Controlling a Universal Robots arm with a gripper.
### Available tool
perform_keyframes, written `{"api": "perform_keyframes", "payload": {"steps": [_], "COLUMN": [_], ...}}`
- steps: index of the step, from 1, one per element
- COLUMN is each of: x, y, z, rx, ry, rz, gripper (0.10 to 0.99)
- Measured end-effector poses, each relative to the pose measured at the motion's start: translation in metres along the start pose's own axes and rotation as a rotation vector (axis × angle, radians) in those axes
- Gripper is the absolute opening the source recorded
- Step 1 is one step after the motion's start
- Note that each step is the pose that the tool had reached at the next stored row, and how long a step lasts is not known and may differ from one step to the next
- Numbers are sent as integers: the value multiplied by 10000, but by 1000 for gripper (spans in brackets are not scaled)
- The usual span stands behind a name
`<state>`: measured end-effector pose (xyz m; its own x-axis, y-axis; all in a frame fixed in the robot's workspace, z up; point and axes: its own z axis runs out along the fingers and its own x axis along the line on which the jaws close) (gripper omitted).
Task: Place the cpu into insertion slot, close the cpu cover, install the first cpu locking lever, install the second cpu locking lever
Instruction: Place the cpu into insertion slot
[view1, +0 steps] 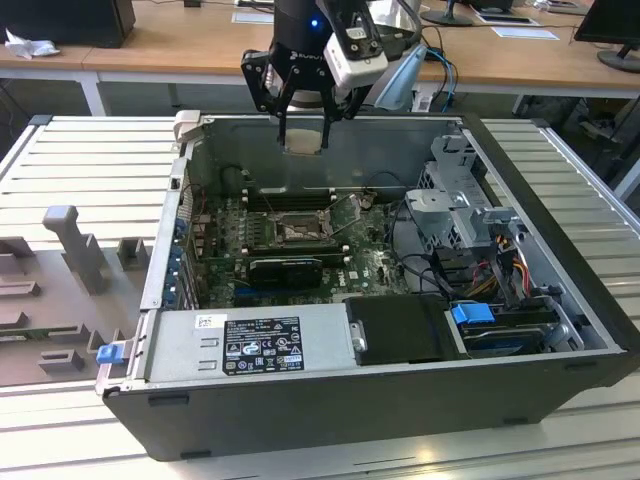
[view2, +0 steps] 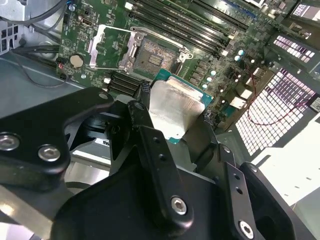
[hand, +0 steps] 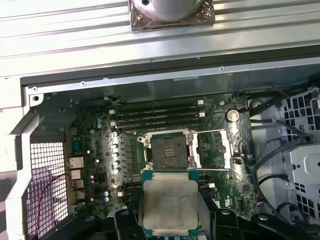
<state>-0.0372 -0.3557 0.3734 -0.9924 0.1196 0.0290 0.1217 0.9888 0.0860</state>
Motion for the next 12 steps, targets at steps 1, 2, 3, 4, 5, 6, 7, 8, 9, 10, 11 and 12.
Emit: {"api": "perform_keyframes", "payload": {"steps": [1, 2, 3, 4, 5, 6, 7, 8, 9, 10, 11, 12], "x": [-1, -1, 0, -1, -2, -2, -2, -2, -2, -2, -2, -3], "y": [0, 0, 0, 0, 0, 0, 0, 0, 0, 0, 0, 0], "z": [1, 2, 3, 4, 5, 5, 6, 7, 8, 7, 8, 8], "rx": [-5, -10, -12, -15, -17, -21, -25, -28, -34, -35, -38, -41], "ry": [-10, -21, -29, -49, -60, -69, -80, -88, -106, -112, -117, -128], "rz": [104, 226, 324, 557, 679, 789, 902, 995, 1215, 1277, 1341, 1471], "gripper": [529, 529, 529, 529, 529, 529, 529, 529, 529, 529, 529, 529]}}
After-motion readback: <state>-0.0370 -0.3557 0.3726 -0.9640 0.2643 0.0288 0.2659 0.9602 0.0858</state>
